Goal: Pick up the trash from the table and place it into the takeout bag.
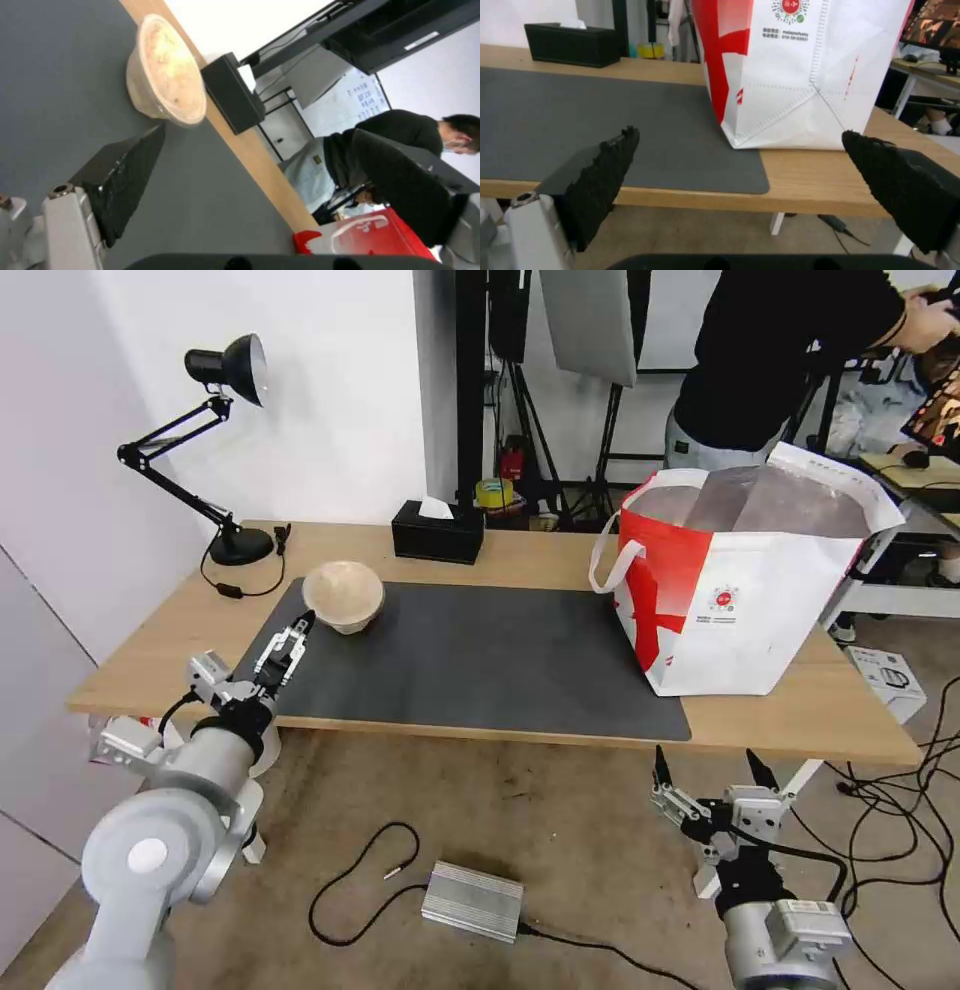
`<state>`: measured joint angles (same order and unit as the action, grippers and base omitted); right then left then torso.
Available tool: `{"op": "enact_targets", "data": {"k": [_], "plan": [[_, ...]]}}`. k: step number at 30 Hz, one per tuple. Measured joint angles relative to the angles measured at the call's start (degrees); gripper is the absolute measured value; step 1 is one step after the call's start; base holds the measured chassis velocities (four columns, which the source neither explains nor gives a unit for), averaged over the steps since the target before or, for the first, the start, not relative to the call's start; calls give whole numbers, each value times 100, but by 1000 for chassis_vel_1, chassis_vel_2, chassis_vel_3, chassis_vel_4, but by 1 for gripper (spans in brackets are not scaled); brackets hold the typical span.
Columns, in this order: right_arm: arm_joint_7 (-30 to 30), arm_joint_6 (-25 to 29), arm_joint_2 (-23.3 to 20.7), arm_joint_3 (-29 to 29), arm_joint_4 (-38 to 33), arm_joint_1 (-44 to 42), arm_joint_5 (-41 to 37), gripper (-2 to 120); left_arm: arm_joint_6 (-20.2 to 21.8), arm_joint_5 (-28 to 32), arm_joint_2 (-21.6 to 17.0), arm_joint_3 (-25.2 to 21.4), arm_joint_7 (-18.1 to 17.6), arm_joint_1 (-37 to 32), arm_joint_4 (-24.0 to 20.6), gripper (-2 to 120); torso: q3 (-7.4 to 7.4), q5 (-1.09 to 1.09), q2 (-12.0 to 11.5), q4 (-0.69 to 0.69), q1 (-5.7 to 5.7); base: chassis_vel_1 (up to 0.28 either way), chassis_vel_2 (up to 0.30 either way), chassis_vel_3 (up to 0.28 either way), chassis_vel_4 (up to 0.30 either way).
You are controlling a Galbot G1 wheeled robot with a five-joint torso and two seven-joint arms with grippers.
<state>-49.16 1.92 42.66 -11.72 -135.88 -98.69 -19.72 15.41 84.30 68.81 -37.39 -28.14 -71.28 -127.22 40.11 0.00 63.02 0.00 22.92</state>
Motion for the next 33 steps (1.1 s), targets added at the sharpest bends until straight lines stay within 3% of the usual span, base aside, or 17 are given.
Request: {"op": "enact_targets", "data": {"k": [33], "plan": [[0, 0, 0, 0, 0, 0, 0, 100, -15, 517, -324, 276, -683, 1070, 1086, 100, 0, 0, 0, 0, 0, 0, 0, 0, 0]]}}
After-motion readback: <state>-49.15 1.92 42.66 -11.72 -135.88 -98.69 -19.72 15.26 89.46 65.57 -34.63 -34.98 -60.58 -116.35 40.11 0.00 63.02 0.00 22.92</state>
